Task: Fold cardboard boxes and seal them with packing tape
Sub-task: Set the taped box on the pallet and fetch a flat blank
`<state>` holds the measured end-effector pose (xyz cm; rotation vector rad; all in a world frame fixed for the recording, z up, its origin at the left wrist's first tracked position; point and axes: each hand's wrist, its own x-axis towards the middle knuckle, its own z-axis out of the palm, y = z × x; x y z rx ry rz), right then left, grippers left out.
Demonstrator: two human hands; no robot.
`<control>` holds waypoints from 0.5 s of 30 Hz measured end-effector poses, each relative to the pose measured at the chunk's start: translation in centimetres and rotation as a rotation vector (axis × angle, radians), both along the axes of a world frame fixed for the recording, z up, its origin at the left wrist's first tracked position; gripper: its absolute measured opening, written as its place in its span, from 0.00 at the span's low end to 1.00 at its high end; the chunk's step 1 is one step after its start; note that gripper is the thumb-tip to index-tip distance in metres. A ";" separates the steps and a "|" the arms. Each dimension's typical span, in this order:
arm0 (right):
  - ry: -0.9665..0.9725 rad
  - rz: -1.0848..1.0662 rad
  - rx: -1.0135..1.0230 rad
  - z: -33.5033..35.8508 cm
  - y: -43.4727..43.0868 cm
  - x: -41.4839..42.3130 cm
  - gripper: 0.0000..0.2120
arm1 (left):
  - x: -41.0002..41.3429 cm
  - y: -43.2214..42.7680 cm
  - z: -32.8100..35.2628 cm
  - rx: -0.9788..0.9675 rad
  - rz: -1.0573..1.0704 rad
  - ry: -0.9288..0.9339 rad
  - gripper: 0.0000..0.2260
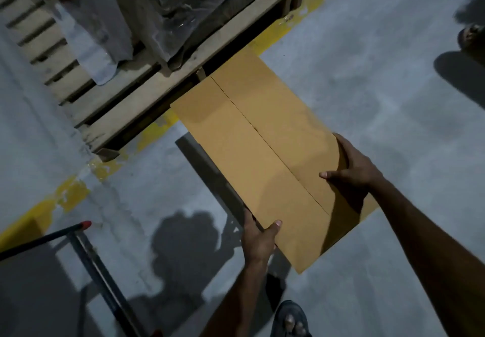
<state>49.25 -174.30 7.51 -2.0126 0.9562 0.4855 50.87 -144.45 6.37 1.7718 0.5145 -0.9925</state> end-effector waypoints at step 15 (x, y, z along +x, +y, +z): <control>0.072 0.072 -0.272 11.4 8.1 0.6 0.43 | 5.2 -2.1 14.3 0.260 -0.298 -0.178 0.40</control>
